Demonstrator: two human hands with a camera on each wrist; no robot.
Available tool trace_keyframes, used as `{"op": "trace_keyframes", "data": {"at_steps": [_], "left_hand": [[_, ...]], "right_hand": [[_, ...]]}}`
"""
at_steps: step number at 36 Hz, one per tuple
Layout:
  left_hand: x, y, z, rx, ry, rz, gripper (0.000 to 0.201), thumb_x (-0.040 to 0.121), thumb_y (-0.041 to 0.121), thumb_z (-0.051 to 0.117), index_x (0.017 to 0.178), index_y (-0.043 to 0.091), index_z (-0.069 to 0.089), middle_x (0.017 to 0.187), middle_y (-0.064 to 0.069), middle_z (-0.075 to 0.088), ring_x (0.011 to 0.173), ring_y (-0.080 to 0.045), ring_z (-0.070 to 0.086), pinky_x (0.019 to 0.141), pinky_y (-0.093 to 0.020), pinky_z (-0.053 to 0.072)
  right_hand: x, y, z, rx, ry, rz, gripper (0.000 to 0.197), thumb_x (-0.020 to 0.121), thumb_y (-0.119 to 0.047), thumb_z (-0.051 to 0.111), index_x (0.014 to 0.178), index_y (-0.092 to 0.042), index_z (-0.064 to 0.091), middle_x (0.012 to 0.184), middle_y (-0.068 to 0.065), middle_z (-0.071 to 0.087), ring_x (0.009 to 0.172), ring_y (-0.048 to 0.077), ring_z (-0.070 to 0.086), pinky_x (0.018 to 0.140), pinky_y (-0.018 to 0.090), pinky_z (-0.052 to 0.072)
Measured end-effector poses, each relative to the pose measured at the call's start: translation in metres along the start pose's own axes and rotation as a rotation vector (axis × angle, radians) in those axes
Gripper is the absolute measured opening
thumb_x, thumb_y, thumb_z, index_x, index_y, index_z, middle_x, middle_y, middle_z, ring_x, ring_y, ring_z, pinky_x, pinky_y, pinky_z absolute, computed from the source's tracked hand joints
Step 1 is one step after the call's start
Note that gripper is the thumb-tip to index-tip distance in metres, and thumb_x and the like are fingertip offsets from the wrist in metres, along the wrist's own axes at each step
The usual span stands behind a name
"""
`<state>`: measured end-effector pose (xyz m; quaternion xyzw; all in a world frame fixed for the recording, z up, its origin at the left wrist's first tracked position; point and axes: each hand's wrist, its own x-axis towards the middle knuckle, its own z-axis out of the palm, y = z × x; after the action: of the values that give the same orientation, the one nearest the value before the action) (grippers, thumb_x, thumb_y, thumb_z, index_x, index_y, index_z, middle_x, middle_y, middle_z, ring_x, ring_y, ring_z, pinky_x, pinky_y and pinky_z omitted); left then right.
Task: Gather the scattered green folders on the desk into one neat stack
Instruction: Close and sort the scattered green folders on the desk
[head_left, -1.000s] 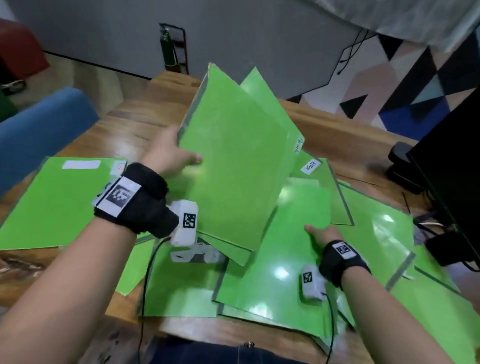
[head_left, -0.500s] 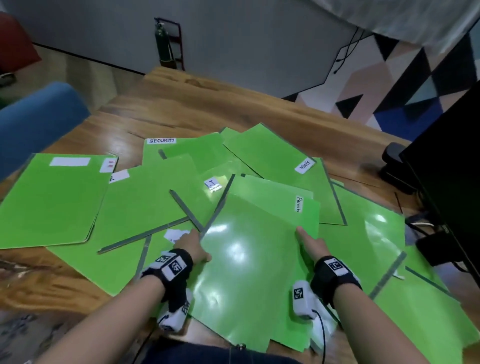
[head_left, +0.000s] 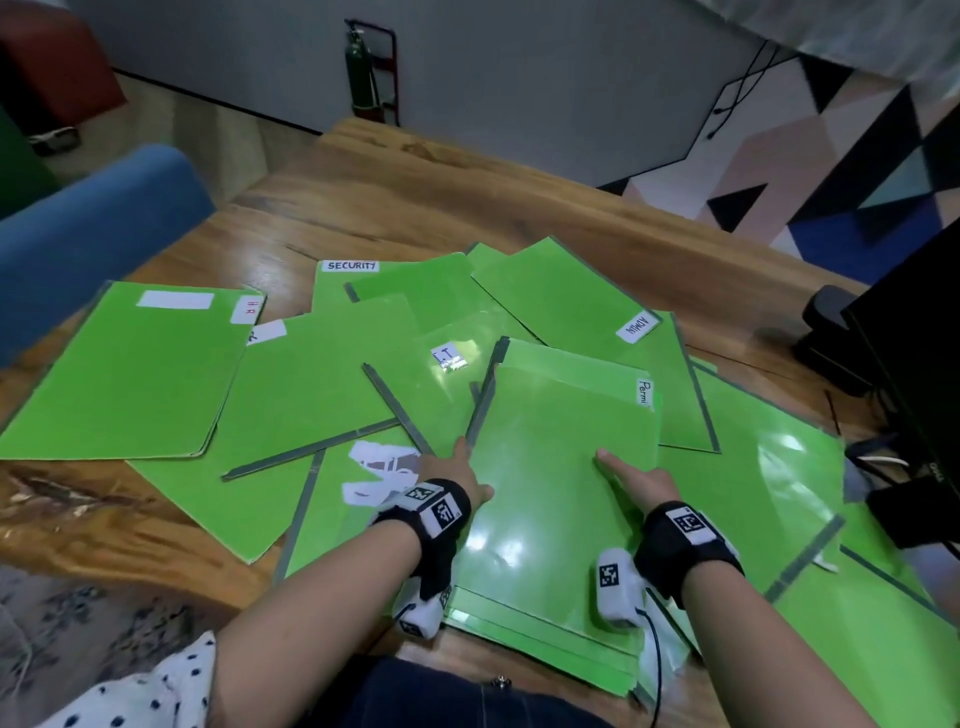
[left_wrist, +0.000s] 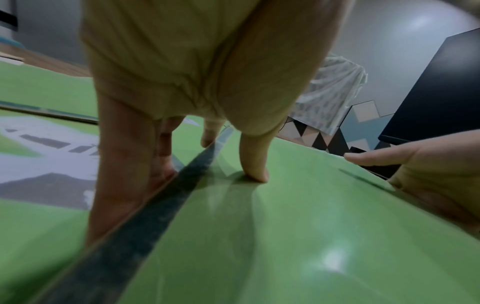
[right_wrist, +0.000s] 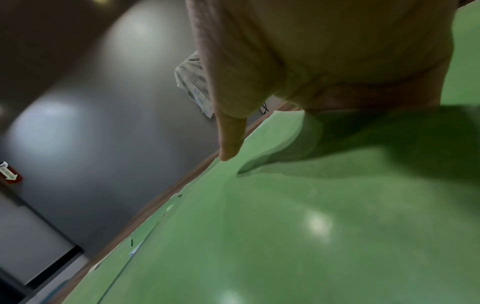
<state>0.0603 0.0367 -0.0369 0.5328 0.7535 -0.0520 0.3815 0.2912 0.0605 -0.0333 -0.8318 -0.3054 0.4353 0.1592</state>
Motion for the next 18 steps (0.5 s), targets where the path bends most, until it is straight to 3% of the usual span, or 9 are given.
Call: {"op": "trace_keyframes", "data": {"at_steps": [3, 8, 10, 12, 13, 15, 18], "left_hand": [[0.000, -0.002, 0.000, 0.004, -0.050, 0.040, 0.091, 0.085, 0.048, 0.058, 0.151, 0.024, -0.001, 0.126, -0.014, 0.054, 0.097, -0.028, 0.063, 0.064, -0.029, 0.051], [0.001, -0.004, -0.005, 0.027, -0.165, 0.072, 0.104, 0.084, 0.047, 0.064, 0.150, 0.023, -0.013, 0.136, -0.013, 0.050, 0.102, -0.026, 0.062, 0.076, -0.030, 0.052], [0.000, -0.007, -0.011, 0.014, -0.205, 0.081, 0.106, 0.083, 0.047, 0.064, 0.150, 0.024, -0.016, 0.139, -0.012, 0.048, 0.091, -0.022, 0.063, 0.070, -0.028, 0.051], [0.002, -0.010, -0.020, -0.089, -0.253, 0.065, 0.095, 0.085, 0.046, 0.063, 0.151, 0.027, -0.004, 0.140, -0.011, 0.047, 0.071, -0.014, 0.058, 0.058, -0.022, 0.049], [0.003, -0.012, -0.027, -0.153, -0.255, 0.049, 0.082, 0.087, 0.044, 0.060, 0.151, 0.025, 0.011, 0.137, -0.010, 0.050, 0.067, -0.012, 0.055, 0.056, -0.021, 0.048], [0.010, -0.014, -0.042, -0.231, -0.193, -0.011, 0.050, 0.092, 0.044, 0.052, 0.133, 0.015, 0.046, 0.127, -0.011, 0.059, 0.073, -0.016, 0.057, 0.062, -0.023, 0.049], [0.034, -0.023, -0.057, -0.458, 0.043, -0.180, 0.050, 0.091, 0.031, 0.059, 0.127, -0.003, 0.052, 0.115, -0.014, 0.061, 0.092, -0.026, 0.061, 0.076, -0.029, 0.050]], "right_hand": [[0.004, 0.000, -0.002, 0.014, 0.029, 0.013, 0.105, 0.068, -0.056, 0.077, 0.142, 0.003, 0.030, 0.144, 0.022, 0.040, 0.128, 0.039, 0.043, 0.105, 0.049, 0.038], [0.004, -0.003, -0.007, 0.003, 0.001, 0.050, 0.100, 0.070, -0.049, 0.079, 0.140, 0.005, 0.032, 0.141, 0.022, 0.044, 0.125, 0.038, 0.046, 0.102, 0.045, 0.039], [0.003, -0.004, -0.008, -0.038, 0.001, 0.051, 0.096, 0.070, -0.045, 0.080, 0.138, 0.007, 0.036, 0.138, 0.022, 0.047, 0.122, 0.037, 0.049, 0.099, 0.043, 0.042], [0.001, -0.005, -0.007, -0.085, 0.009, 0.040, 0.092, 0.071, -0.044, 0.080, 0.135, 0.009, 0.039, 0.136, 0.023, 0.049, 0.119, 0.038, 0.052, 0.095, 0.042, 0.044], [0.000, -0.007, -0.007, -0.099, 0.016, 0.032, 0.091, 0.071, -0.044, 0.079, 0.134, 0.009, 0.040, 0.136, 0.024, 0.049, 0.118, 0.038, 0.052, 0.093, 0.042, 0.045], [-0.002, -0.011, -0.008, -0.125, 0.034, 0.014, 0.091, 0.071, -0.045, 0.079, 0.133, 0.009, 0.041, 0.135, 0.024, 0.050, 0.117, 0.039, 0.053, 0.092, 0.043, 0.046], [-0.004, -0.018, -0.010, -0.172, 0.060, -0.022, 0.092, 0.071, -0.047, 0.079, 0.134, 0.008, 0.040, 0.136, 0.024, 0.049, 0.119, 0.039, 0.053, 0.094, 0.043, 0.046]]}}
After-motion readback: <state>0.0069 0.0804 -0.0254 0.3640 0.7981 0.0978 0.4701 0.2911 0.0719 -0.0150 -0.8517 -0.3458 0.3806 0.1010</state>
